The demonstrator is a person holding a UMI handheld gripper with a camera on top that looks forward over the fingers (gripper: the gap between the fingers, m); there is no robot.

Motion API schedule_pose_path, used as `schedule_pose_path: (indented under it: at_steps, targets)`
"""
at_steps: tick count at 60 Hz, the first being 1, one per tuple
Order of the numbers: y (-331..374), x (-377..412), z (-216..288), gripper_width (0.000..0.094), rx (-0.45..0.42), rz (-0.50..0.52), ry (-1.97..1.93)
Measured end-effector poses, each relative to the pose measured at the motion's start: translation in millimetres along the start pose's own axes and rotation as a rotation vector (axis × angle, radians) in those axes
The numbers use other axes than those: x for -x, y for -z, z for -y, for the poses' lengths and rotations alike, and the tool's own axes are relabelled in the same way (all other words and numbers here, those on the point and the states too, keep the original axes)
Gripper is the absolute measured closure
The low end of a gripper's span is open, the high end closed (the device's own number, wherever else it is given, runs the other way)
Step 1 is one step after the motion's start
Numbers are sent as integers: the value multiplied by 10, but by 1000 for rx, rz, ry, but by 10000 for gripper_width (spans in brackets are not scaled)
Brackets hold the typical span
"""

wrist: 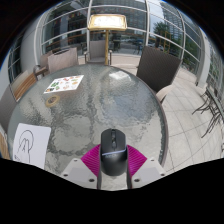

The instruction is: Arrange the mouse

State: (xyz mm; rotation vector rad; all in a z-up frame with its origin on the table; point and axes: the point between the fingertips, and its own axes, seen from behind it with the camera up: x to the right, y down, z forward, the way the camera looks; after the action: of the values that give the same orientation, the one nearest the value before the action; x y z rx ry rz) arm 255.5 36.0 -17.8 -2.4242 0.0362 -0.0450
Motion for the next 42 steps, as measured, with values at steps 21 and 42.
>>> schedule_pose_path:
  at_steps: [21,42]
  targets:
    - [1214,445,1671,637,-242,-44,-148]
    - [1759,2844,1789,641,-303,100,-12]
